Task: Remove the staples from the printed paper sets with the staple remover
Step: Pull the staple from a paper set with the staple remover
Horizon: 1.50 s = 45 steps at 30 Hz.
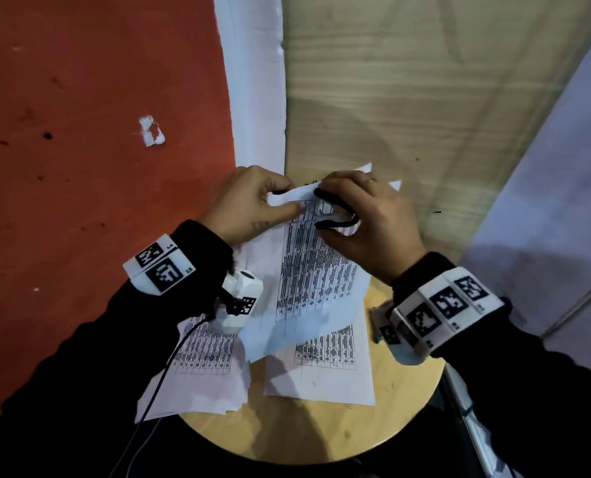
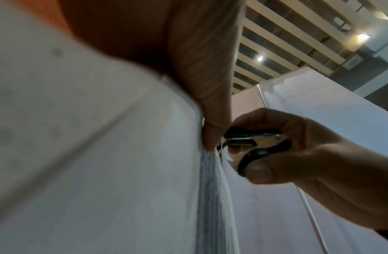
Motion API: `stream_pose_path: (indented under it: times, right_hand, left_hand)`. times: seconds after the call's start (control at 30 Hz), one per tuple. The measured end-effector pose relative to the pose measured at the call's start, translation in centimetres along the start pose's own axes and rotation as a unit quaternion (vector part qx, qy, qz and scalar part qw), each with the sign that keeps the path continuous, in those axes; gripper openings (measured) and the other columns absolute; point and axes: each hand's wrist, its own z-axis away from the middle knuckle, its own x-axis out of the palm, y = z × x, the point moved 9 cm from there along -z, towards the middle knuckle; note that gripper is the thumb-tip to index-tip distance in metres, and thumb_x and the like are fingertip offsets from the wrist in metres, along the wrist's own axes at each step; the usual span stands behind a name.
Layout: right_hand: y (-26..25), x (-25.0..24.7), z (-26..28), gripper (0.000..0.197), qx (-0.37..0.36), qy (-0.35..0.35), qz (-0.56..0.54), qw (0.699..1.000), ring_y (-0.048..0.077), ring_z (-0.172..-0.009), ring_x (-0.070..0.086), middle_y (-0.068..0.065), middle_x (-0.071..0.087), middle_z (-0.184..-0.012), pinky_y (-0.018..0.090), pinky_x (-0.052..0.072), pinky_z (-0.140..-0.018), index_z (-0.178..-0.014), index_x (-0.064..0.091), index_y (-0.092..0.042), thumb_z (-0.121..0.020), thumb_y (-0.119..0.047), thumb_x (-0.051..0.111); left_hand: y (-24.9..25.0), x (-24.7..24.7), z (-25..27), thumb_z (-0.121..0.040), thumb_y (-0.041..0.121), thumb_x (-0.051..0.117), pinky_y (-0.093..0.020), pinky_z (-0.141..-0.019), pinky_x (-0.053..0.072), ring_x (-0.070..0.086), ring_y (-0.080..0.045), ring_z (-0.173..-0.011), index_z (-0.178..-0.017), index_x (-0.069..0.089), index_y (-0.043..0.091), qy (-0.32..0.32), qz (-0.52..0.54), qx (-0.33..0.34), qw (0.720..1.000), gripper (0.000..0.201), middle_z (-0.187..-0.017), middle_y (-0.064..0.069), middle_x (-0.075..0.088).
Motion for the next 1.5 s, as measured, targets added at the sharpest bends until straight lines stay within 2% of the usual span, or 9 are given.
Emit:
stream_pose_path:
  times: [0.1, 0.33, 0.57, 0.7, 0.87, 1.0, 1.1, 1.2, 1.5]
  right_hand:
    - [-1.1, 0.4, 0.0, 0.041, -0.041, 0.017, 0.031, 0.999, 0.029, -0.086, 0.066, 0.009, 0.067, -0.104, 0.034, 0.055, -0.056, -0.101, 0.068, -0.008, -0.061, -0.013, 0.075]
    - [-1.7, 0.7, -0.3, 0.039, -0.090, 0.011, 0.013, 0.996, 0.033, -0.086, 0.067, 0.014, 0.069, -0.101, 0.039, 0.056, -0.057, -0.101, 0.070, -0.002, -0.062, -0.006, 0.074]
    - [-2.1, 0.7, -0.4, 0.032, -0.109, 0.015, 0.016, 0.994, 0.034, -0.081, 0.067, 0.015, 0.070, -0.094, 0.038, 0.056, -0.057, -0.095, 0.071, -0.001, -0.063, -0.005, 0.077]
    - [-2.4, 0.7, -0.5, 0.029, -0.123, 0.016, 0.032, 0.992, 0.032, -0.079, 0.067, 0.012, 0.071, -0.092, 0.036, 0.056, -0.055, -0.093, 0.072, -0.003, -0.064, -0.008, 0.076]
    - [-2.5, 1.2, -0.6, 0.028, -0.133, 0.009, 0.045, 0.990, 0.033, -0.079, 0.067, 0.013, 0.070, -0.091, 0.038, 0.055, -0.053, -0.093, 0.071, -0.002, -0.066, -0.009, 0.075]
    - [-2.8, 1.5, -0.6, 0.027, -0.141, 0.006, 0.052, 0.989, 0.034, -0.076, 0.066, 0.014, 0.070, -0.089, 0.037, 0.055, -0.052, -0.091, 0.071, -0.002, -0.065, -0.008, 0.076]
    - [-2.8, 1.4, -0.7, 0.027, -0.144, 0.004, 0.053, 0.988, 0.033, -0.075, 0.066, 0.014, 0.070, -0.087, 0.036, 0.055, -0.053, -0.091, 0.071, -0.002, -0.065, -0.010, 0.074]
    - [-2.8, 1.3, -0.7, 0.028, -0.139, 0.001, 0.047, 0.989, 0.034, -0.073, 0.067, 0.014, 0.069, -0.086, 0.036, 0.055, -0.052, -0.089, 0.071, -0.001, -0.063, -0.011, 0.072]
    - [-2.0, 1.4, -1.3, 0.030, -0.112, -0.022, -0.005, 0.993, 0.036, -0.076, 0.067, 0.017, 0.069, -0.089, 0.043, 0.056, -0.055, -0.091, 0.070, 0.001, -0.064, -0.013, 0.071]
  left_hand:
    - [0.3, 0.1, -0.3, -0.072, 0.047, 0.064, -0.046, -0.064, 0.050, 0.054, -0.010, -0.064, -0.077, 0.070, 0.017, -0.002, 0.045, -0.004, 0.999, 0.031, -0.068, -0.015, 0.065]
    - [0.3, 0.2, -0.5, -0.067, 0.044, 0.069, -0.044, -0.066, 0.049, 0.053, -0.006, -0.068, -0.075, 0.071, 0.021, -0.023, 0.103, -0.019, 0.994, 0.024, -0.070, -0.014, 0.068]
    - [0.7, 0.5, -0.3, -0.069, 0.038, 0.073, -0.022, -0.056, 0.035, 0.046, 0.006, -0.060, -0.057, 0.067, 0.035, -0.051, 0.115, -0.025, 0.992, 0.013, -0.052, 0.013, 0.055]
    - [0.8, 0.6, -0.2, -0.062, 0.038, 0.074, -0.018, -0.055, 0.037, 0.048, 0.008, -0.057, -0.060, 0.069, 0.039, -0.082, 0.112, -0.031, 0.990, 0.005, -0.053, 0.014, 0.058]
    - [0.7, 0.4, -0.1, -0.064, 0.029, 0.077, -0.023, -0.060, 0.040, 0.051, 0.003, -0.060, -0.068, 0.071, 0.025, -0.089, 0.111, -0.047, 0.989, 0.008, -0.062, 0.008, 0.065]
    - [0.8, 0.6, 0.0, -0.073, 0.005, 0.078, -0.012, -0.056, 0.039, 0.051, 0.011, -0.056, -0.070, 0.069, 0.028, -0.105, 0.130, -0.051, 0.985, 0.024, -0.057, 0.017, 0.064]
    - [0.5, 0.9, 0.4, -0.073, -0.006, 0.074, -0.009, -0.054, 0.040, 0.052, 0.008, -0.056, -0.067, 0.069, 0.024, -0.099, 0.176, -0.067, 0.977, 0.031, -0.056, 0.016, 0.063]
    - [0.3, 1.1, 0.5, -0.073, -0.007, 0.073, -0.012, -0.055, 0.041, 0.053, 0.003, -0.057, -0.062, 0.072, 0.023, -0.097, 0.195, -0.078, 0.973, 0.032, -0.060, 0.011, 0.064]
    - [1.4, 1.0, 0.7, -0.076, -0.013, 0.066, -0.008, -0.050, 0.039, 0.050, 0.007, -0.050, -0.068, 0.066, 0.014, -0.109, 0.227, -0.074, 0.965, 0.028, -0.053, 0.014, 0.062]
